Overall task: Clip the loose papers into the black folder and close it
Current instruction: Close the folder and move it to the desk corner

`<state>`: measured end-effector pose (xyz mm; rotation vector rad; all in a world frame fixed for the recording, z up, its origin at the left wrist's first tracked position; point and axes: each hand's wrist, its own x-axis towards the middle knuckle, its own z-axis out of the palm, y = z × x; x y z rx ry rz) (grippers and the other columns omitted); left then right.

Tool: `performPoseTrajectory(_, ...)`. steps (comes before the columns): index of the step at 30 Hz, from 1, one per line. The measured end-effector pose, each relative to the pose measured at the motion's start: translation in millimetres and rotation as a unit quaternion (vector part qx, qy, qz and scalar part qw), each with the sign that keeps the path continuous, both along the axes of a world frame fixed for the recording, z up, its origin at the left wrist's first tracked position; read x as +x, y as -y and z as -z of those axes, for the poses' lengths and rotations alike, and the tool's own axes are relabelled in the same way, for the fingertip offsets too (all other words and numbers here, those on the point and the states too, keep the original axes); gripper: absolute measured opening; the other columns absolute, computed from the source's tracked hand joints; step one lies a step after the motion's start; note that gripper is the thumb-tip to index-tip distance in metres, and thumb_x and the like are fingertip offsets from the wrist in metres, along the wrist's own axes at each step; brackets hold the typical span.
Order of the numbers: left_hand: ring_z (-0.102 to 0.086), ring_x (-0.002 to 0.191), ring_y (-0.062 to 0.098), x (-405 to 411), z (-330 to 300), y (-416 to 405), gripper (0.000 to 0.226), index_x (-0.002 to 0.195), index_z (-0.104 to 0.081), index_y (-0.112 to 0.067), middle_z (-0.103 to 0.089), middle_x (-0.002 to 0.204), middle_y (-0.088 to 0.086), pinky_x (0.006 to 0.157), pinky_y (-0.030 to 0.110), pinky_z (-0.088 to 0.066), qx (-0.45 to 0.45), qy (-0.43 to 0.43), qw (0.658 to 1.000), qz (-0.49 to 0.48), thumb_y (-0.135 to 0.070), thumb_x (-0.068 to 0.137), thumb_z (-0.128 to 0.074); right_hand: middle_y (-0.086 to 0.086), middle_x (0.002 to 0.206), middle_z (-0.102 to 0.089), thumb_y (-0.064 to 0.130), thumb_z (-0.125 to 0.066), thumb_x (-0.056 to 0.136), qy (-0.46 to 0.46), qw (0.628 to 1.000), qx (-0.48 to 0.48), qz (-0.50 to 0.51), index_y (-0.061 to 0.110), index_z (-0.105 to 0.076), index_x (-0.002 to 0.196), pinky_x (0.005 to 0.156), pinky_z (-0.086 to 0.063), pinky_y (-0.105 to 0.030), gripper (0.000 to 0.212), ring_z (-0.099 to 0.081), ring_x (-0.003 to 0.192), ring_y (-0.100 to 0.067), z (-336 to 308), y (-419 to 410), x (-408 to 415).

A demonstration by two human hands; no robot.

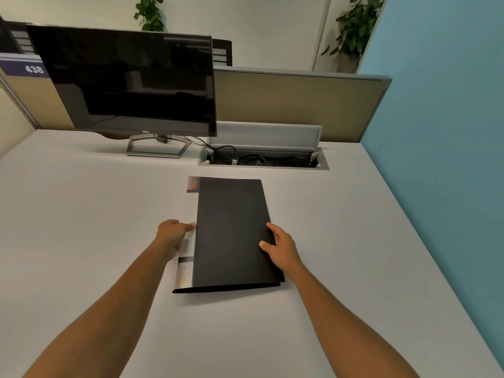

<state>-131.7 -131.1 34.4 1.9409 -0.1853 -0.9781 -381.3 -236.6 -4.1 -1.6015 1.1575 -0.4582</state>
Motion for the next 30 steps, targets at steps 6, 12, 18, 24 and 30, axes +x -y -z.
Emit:
performPoseTrajectory(6,-0.067,0.093,0.035,-20.1,12.4,-8.7,0.061,0.129,-0.048,-0.014,-0.064,0.117,0.012,0.084,0.054,-0.055,-0.034,-0.017,0.999,0.000,-0.032,0.078,-0.076,-0.004,0.148,-0.043,0.009,-0.067,0.086,0.026,0.999,0.018,0.024,0.020,-0.043,0.142,0.106,-0.040,-0.036,0.062,-0.041,0.135,-0.022,-2.0,-1.1,-10.6)
performPoseTrajectory(12,-0.066,0.093,0.034,-35.2,2.5,-4.6,0.051,0.128,-0.046,-0.021,-0.063,0.117,0.009,0.082,0.053,-0.055,-0.076,-0.016,0.997,0.019,-0.028,0.084,-0.071,-0.003,0.149,-0.043,0.008,-0.065,0.088,0.049,0.996,0.022,0.073,0.018,-0.043,0.142,0.107,-0.038,-0.036,0.059,-0.039,0.137,-0.021,-12.4,-3.1,-21.8)
performPoseTrajectory(18,-0.066,0.095,0.034,-46.5,-1.7,11.9,0.053,0.128,-0.044,-0.025,-0.062,0.118,0.009,0.085,0.056,-0.055,-0.092,-0.009,0.993,0.070,-0.033,0.082,-0.072,-0.004,0.144,-0.049,0.019,-0.064,0.090,0.041,0.986,0.016,0.158,0.020,-0.045,0.139,0.105,-0.043,-0.041,0.052,-0.048,0.131,-0.025,-17.6,0.3,-36.9)
performPoseTrajectory(24,-0.065,0.095,0.033,-64.2,-5.3,34.4,0.052,0.128,-0.044,-0.025,-0.062,0.117,0.008,0.084,0.054,-0.055,-0.114,-0.016,0.988,0.107,-0.034,0.084,-0.071,-0.007,0.136,-0.056,0.022,-0.064,0.090,0.061,0.973,0.070,0.211,0.019,-0.045,0.137,0.102,-0.047,-0.044,0.051,-0.057,0.119,-0.026,-16.8,15.7,-62.8)
performPoseTrajectory(30,-0.066,0.094,0.032,-93.7,-3.1,62.2,0.051,0.127,-0.045,-0.025,-0.062,0.118,0.007,0.084,0.054,-0.055,-0.123,-0.016,0.986,0.114,-0.035,0.084,-0.070,-0.006,0.127,-0.062,0.017,-0.063,0.091,0.054,0.975,0.047,0.212,0.021,-0.047,0.135,0.095,-0.052,-0.036,0.048,-0.061,0.109,-0.022,-22.1,37.5,-96.2)
